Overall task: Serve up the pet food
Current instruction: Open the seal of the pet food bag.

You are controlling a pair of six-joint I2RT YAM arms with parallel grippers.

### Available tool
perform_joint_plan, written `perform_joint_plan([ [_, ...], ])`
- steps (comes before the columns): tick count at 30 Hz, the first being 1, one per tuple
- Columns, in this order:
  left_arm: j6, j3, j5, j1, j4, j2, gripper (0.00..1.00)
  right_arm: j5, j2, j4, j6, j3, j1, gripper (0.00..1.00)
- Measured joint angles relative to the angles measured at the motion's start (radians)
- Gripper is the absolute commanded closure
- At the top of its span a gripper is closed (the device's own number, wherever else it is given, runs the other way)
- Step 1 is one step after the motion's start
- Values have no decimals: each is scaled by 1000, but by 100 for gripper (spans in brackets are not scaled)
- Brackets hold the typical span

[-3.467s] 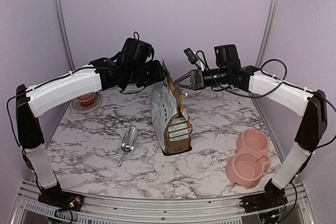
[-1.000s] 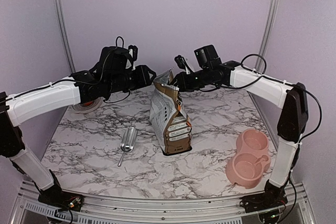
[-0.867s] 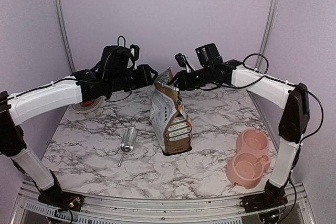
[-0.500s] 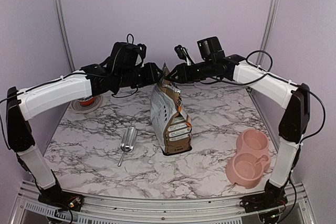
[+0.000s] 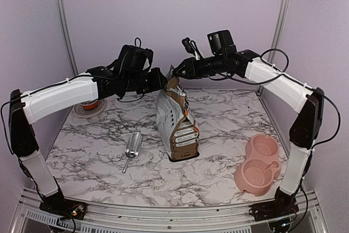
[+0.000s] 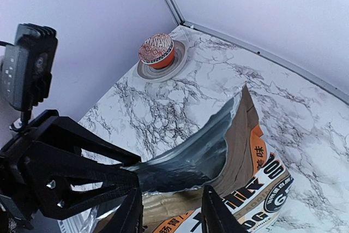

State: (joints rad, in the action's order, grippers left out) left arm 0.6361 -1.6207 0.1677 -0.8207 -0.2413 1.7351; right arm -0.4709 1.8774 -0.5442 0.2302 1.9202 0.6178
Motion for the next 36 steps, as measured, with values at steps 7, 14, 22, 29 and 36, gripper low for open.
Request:
perform_joint_plan([
  [7, 5, -6, -6, 0, -2, 7, 95, -3, 2, -25, -3, 69, -1, 56],
  [14, 10, -17, -28, 0, -3, 13, 100, 46, 18, -129, 3, 155, 1, 47],
  [22, 44, -20, -80, 6, 24, 19, 100, 147, 61, -255, 49, 204, 16, 45],
  [29, 76, 4, -103, 8, 80, 19, 100, 164, 154, -291, 101, 282, 39, 45],
  [36, 82, 37, -115, 12, 142, 18, 100, 147, 187, -293, 143, 343, 41, 46],
])
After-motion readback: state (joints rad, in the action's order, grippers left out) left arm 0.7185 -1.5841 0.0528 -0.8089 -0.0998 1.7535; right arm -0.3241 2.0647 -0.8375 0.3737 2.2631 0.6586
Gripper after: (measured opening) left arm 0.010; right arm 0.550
